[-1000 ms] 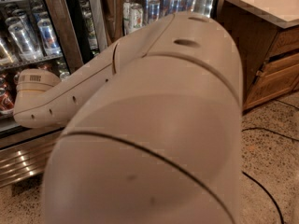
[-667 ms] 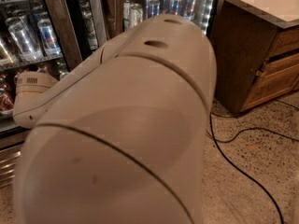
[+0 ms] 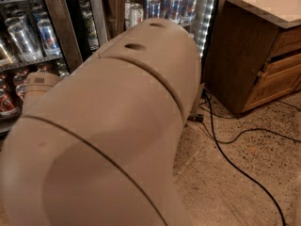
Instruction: Open right fridge door
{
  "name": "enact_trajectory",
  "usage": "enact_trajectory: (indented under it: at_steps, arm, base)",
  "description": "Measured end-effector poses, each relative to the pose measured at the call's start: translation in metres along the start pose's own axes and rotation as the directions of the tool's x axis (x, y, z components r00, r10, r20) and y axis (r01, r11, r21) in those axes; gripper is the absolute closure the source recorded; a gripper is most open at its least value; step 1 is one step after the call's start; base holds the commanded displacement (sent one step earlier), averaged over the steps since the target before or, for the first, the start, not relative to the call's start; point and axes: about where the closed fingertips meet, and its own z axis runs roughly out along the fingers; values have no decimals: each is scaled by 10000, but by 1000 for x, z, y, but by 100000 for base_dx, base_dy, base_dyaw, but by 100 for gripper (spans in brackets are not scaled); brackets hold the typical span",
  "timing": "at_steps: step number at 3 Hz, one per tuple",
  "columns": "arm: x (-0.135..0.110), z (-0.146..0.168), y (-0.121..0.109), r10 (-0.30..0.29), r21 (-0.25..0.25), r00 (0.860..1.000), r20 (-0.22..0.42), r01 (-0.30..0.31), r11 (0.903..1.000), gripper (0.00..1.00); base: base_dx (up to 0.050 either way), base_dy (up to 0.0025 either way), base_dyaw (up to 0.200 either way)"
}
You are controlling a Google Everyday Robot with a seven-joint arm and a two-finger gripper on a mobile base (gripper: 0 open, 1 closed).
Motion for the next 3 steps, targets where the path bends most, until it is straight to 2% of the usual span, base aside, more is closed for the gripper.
enact_trajectory:
  at_steps: [2, 3]
  arm:
    - [30, 20, -14, 727, 146, 9946, -741, -718, 9973, 100]
    - [15, 26, -24, 564, 178, 9972, -496, -555, 9983, 100]
  base:
    - [0, 0, 0]
    - [0, 0, 0]
